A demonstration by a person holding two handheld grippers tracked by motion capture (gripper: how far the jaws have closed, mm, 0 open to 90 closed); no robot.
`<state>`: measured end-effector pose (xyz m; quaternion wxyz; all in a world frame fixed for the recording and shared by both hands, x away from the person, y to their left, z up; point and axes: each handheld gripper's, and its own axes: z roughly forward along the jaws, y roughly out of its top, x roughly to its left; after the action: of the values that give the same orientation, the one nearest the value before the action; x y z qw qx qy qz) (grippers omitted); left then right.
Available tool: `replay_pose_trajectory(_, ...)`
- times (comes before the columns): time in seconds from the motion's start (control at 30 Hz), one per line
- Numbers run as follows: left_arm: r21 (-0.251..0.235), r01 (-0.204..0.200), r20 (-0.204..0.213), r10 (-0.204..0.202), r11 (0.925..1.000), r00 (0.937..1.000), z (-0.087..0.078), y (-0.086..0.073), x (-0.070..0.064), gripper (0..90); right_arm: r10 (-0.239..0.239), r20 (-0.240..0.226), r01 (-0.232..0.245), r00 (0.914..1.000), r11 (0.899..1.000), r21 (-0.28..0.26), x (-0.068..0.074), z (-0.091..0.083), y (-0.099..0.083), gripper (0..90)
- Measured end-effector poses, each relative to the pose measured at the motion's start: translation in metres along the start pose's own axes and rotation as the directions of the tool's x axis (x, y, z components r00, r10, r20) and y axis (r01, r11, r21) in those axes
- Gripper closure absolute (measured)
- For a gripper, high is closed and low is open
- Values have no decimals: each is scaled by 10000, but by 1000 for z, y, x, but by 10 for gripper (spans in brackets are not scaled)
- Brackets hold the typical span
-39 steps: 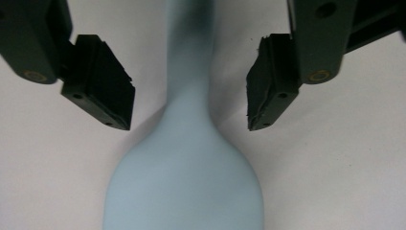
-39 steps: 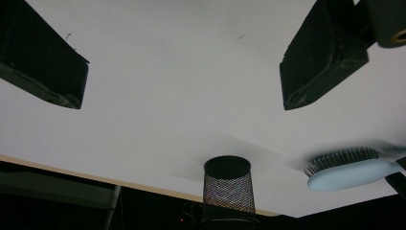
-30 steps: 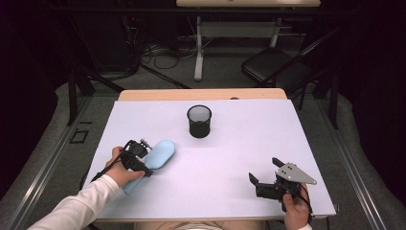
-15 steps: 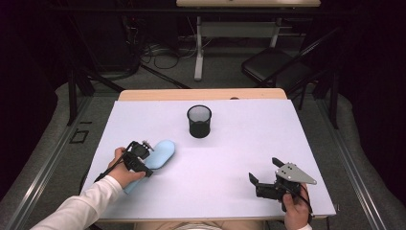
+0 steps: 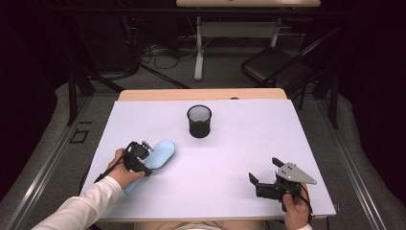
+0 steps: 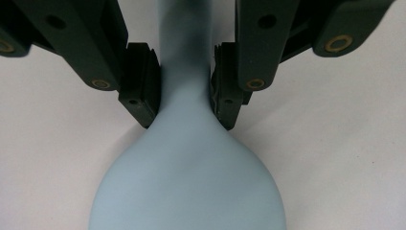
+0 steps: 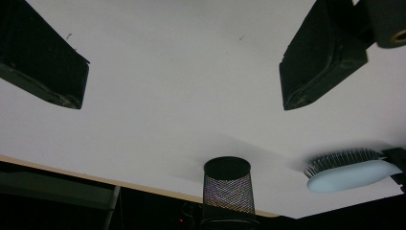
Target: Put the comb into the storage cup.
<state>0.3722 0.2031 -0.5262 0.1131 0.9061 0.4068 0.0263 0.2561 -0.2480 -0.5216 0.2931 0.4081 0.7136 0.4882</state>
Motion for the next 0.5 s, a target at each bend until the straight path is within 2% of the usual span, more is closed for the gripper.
replay_pose_trajectory(0.5, 13, 13, -67, -13, 10000, 10000, 0, 0, -1, 673, -6, -14, 6, 10000, 10000, 10, 0, 0, 0, 26)
